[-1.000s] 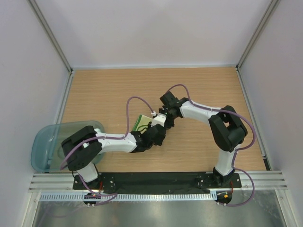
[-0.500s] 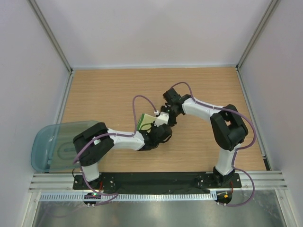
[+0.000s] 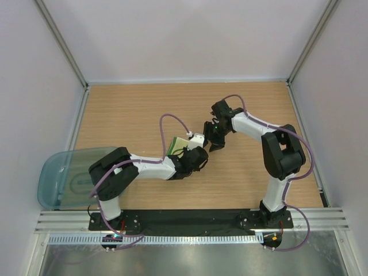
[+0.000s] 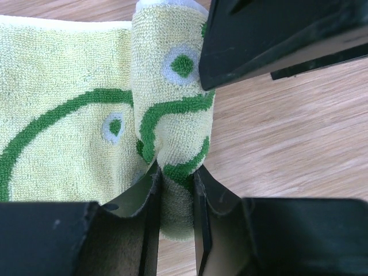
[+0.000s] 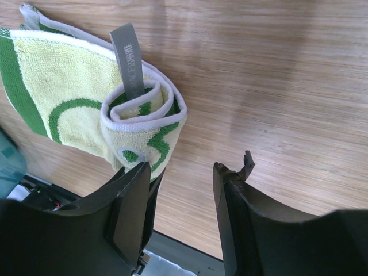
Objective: Roll the towels
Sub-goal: Roll the towel
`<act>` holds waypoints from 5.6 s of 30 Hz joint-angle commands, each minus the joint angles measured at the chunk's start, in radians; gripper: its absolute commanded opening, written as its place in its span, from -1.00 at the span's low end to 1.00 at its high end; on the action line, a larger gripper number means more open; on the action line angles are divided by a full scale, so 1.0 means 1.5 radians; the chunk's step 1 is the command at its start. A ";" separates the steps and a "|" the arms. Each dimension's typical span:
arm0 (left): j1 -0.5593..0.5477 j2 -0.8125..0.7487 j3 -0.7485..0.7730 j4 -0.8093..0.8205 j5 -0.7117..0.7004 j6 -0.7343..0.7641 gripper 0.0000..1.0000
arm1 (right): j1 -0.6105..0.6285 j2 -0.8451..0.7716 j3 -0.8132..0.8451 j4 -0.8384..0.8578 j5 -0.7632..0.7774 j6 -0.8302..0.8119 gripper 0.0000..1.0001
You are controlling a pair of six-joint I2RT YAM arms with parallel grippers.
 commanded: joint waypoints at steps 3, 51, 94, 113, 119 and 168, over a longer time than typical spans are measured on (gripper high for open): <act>0.008 0.027 -0.035 -0.067 0.081 -0.002 -0.82 | 0.004 0.023 0.018 0.040 -0.021 0.004 0.08; 0.058 -0.157 -0.123 0.002 0.364 -0.118 -0.88 | -0.093 -0.032 -0.009 -0.006 0.157 -0.018 0.21; 0.257 -0.014 -0.427 0.536 0.598 -0.579 -1.00 | 0.073 -0.083 -0.422 0.717 -0.115 0.166 -0.06; 0.215 -0.095 -0.175 0.076 0.500 -0.312 -0.16 | 0.078 -0.277 -0.416 0.361 0.290 0.193 -0.69; 0.135 -0.073 -0.006 -0.126 0.346 -0.174 -0.11 | 0.078 -0.289 -0.395 0.262 0.322 0.212 -0.76; -0.138 0.035 0.179 -0.167 0.020 0.108 -0.05 | 0.078 -0.219 -0.285 0.185 0.251 0.203 -0.77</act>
